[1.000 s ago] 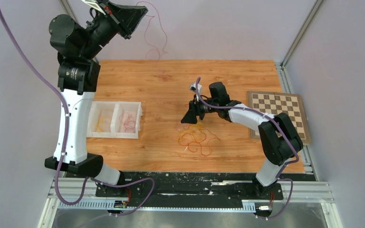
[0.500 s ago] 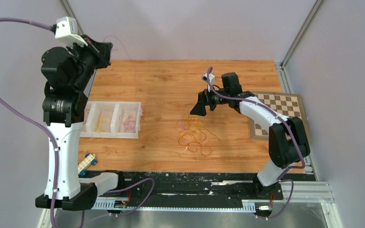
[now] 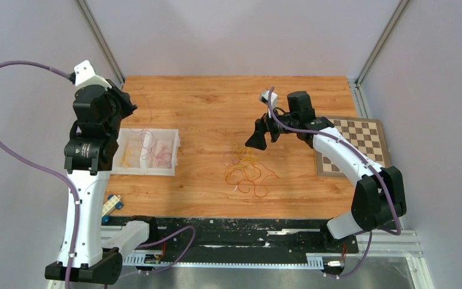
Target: Untangle the cables
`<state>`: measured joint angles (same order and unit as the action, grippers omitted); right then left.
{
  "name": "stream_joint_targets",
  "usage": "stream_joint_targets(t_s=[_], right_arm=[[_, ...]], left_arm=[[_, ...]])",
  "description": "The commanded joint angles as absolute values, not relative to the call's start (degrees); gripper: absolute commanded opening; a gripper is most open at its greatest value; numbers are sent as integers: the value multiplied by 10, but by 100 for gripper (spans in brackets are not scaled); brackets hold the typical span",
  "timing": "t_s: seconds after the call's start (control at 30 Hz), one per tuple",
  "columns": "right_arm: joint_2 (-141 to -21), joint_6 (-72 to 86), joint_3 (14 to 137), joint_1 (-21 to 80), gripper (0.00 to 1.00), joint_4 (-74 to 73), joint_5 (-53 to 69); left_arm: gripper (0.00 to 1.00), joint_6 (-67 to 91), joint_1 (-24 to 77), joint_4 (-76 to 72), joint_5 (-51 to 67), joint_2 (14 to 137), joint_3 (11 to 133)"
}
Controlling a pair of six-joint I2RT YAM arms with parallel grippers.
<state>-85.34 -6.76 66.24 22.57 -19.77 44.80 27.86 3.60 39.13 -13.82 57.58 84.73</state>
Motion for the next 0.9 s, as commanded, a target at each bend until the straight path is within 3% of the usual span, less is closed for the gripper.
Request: stream_joint_targets(t_s=[0.0, 0.4, 0.63, 0.87], right_arm=[[-840, -82, 659, 228, 100, -201, 437], [-835, -91, 638, 228, 100, -202, 432], [-840, -89, 639, 228, 100, -203, 434], [-830, -97, 624, 227, 100, -205, 431]], left_arm=[[3, 306, 31, 390, -181, 584, 831], [0, 277, 27, 269, -162, 591, 671], [0, 302, 6, 224, -81, 635, 606], [0, 328, -66, 230, -44, 672, 566]])
